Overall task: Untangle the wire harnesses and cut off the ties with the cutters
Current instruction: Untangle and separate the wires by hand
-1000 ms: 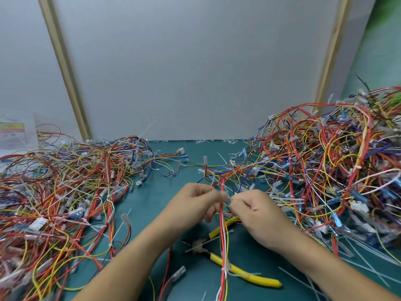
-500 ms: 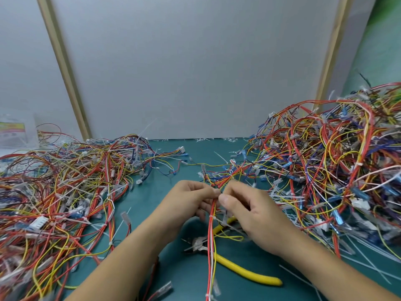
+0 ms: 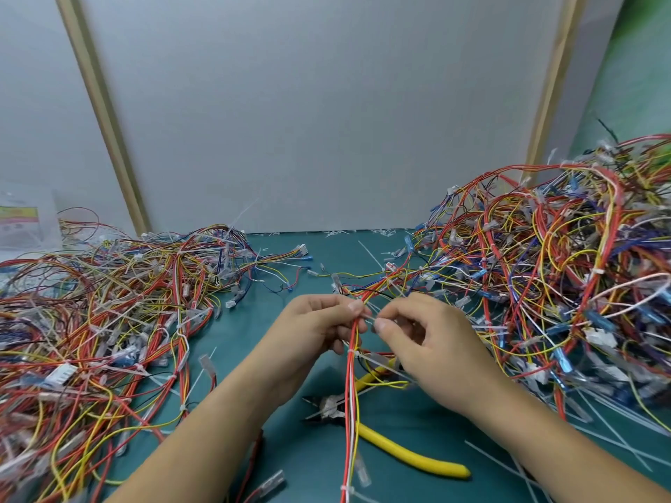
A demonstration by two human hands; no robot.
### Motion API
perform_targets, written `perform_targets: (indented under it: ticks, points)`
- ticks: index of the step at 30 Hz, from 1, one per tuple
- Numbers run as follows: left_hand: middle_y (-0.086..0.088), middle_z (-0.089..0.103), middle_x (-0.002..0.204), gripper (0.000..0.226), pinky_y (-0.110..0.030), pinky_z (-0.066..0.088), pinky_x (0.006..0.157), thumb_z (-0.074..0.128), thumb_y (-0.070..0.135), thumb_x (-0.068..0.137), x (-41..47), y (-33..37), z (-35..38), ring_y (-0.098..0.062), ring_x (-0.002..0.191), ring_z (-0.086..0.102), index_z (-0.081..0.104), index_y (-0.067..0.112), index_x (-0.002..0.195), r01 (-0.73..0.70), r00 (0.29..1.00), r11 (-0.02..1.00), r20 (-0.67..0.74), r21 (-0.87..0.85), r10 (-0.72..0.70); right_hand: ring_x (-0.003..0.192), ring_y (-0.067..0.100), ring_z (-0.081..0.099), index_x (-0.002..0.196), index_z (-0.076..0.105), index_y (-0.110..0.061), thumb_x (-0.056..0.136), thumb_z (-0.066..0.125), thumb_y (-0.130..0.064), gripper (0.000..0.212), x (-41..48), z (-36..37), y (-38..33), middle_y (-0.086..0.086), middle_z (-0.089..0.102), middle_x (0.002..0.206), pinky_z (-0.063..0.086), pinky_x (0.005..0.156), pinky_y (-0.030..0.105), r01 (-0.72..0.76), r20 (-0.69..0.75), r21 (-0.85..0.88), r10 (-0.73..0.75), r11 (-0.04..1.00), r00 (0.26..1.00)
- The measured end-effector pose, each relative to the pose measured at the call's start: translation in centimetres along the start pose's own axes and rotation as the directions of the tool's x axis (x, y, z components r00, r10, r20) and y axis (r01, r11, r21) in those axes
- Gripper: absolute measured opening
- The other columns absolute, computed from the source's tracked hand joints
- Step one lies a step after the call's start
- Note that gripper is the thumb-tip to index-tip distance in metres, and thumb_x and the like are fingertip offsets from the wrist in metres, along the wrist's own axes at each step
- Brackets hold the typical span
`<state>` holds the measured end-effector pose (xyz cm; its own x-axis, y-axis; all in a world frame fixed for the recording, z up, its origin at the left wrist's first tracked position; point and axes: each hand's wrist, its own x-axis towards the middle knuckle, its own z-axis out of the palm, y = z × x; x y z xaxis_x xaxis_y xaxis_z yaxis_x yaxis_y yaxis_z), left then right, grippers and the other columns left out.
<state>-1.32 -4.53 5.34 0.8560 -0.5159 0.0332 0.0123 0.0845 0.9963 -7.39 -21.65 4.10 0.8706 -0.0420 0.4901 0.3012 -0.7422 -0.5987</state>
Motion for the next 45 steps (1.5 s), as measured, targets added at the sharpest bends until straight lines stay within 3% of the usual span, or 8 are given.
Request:
perform_targets:
  ticks: [4, 8, 16, 21, 24, 39, 41, 45]
  points:
    - [-0.005, 0.065, 0.070, 0.024, -0.026, 0.037, 0.063, 0.056, 0.011, 0.095, 0.0, 0.2, 0.1, -0.016, 0.064, 0.050, 0.074, 0.011, 0.079, -0.020, 1.000, 1.000, 0.001, -0.018, 0.020, 0.071, 0.012, 0.055, 0.076, 0.064, -0.026, 0.094, 0.058, -0.028, 0.019, 0.0, 0.1, -0.2, -0.004, 0.055, 0.076, 0.046, 0.069, 0.037, 0.000, 0.061, 0.103, -0.006, 0.995, 0.998]
    - [-0.007, 0.065, 0.069, 0.025, -0.022, 0.041, 0.055, 0.051, 0.013, 0.099, -0.2, 0.4, 0.4, -0.019, 0.063, 0.052, 0.070, 0.007, 0.083, -0.015, 1.000, 1.000, -0.015, 0.009, 0.015, 0.057, 0.019, 0.048, 0.076, 0.062, -0.023, 0.093, 0.052, -0.030, 0.021, 0.0, 0.0, -0.3, 0.010, 0.050, 0.061, 0.043, 0.059, 0.039, -0.053, 0.125, 0.255, 0.021, 0.965, 0.992]
    - [-0.003, 0.061, 0.066, 0.017, -0.023, 0.038, 0.055, 0.073, 0.029, 0.080, -0.3, 0.3, 0.3, -0.012, 0.058, 0.049, 0.070, 0.015, 0.070, 0.011, 1.000, 0.977, -0.002, 0.213, -0.011, 0.056, 0.011, 0.040, 0.072, 0.060, -0.021, 0.086, 0.051, -0.033, 0.020, 0.1, 0.4, -0.3, 0.009, 0.048, 0.059, 0.034, 0.055, 0.036, -0.061, 0.146, 0.253, 0.025, 0.965, 0.989]
    - [0.001, 0.057, 0.060, 0.016, -0.025, 0.036, 0.056, 0.065, 0.027, 0.070, -0.5, 0.1, 0.6, -0.009, 0.052, 0.048, 0.063, 0.021, 0.055, 0.041, 0.999, 0.966, -0.010, 0.254, -0.039, 0.053, 0.007, 0.032, 0.066, 0.044, -0.010, 0.087, 0.051, -0.035, 0.033, 0.0, 1.0, 0.1, -0.008, 0.034, 0.054, 0.027, 0.052, 0.027, -0.085, 0.155, 0.245, 0.047, 0.966, 0.987]
    - [0.003, 0.053, 0.056, 0.016, -0.026, 0.034, 0.054, 0.063, 0.026, 0.068, -0.5, 0.1, 0.8, -0.009, 0.050, 0.046, 0.064, 0.021, 0.052, 0.058, 0.998, 0.961, -0.026, 0.270, -0.052, 0.052, 0.005, 0.031, 0.058, 0.035, -0.013, 0.094, 0.054, -0.019, 0.041, 0.0, 1.4, 0.4, -0.009, 0.031, 0.052, 0.028, 0.051, 0.024, -0.091, 0.140, 0.242, 0.058, 0.966, 0.988]
    - [0.003, 0.045, 0.049, 0.023, -0.026, 0.033, 0.055, 0.064, 0.028, 0.073, -0.6, 0.2, 0.8, -0.010, 0.047, 0.044, 0.059, 0.021, 0.052, 0.031, 1.000, 0.946, -0.011, 0.322, -0.029, 0.051, 0.006, 0.026, 0.053, 0.031, -0.020, 0.087, 0.051, -0.022, 0.039, 0.1, 1.0, -0.2, -0.008, 0.026, 0.052, 0.023, 0.050, 0.026, -0.071, 0.117, 0.232, 0.045, 0.970, 0.992]
    - [0.007, 0.047, 0.048, 0.031, -0.019, 0.036, 0.054, 0.067, 0.029, 0.084, -0.6, 0.1, 0.7, -0.009, 0.047, 0.044, 0.058, 0.018, 0.056, -0.013, 1.000, 0.932, -0.013, 0.363, 0.019, 0.053, 0.008, 0.026, 0.053, 0.031, -0.019, 0.081, 0.047, -0.029, 0.033, 0.1, 0.7, -0.4, -0.006, 0.025, 0.054, 0.022, 0.052, 0.029, -0.065, 0.129, 0.249, 0.034, 0.966, 0.991]
    - [0.007, 0.044, 0.058, 0.042, -0.019, 0.031, 0.056, 0.065, 0.047, 0.090, -0.2, 0.1, 0.1, -0.011, 0.057, 0.040, 0.053, 0.018, 0.062, -0.173, 0.911, 0.875, -0.265, 0.452, 0.317, 0.055, 0.011, 0.027, 0.052, 0.030, -0.020, 0.077, 0.047, -0.029, 0.032, -0.3, 0.3, -1.0, -0.003, 0.025, 0.055, 0.025, 0.053, 0.036, -0.028, 0.197, 0.287, -0.031, 0.957, 0.980]
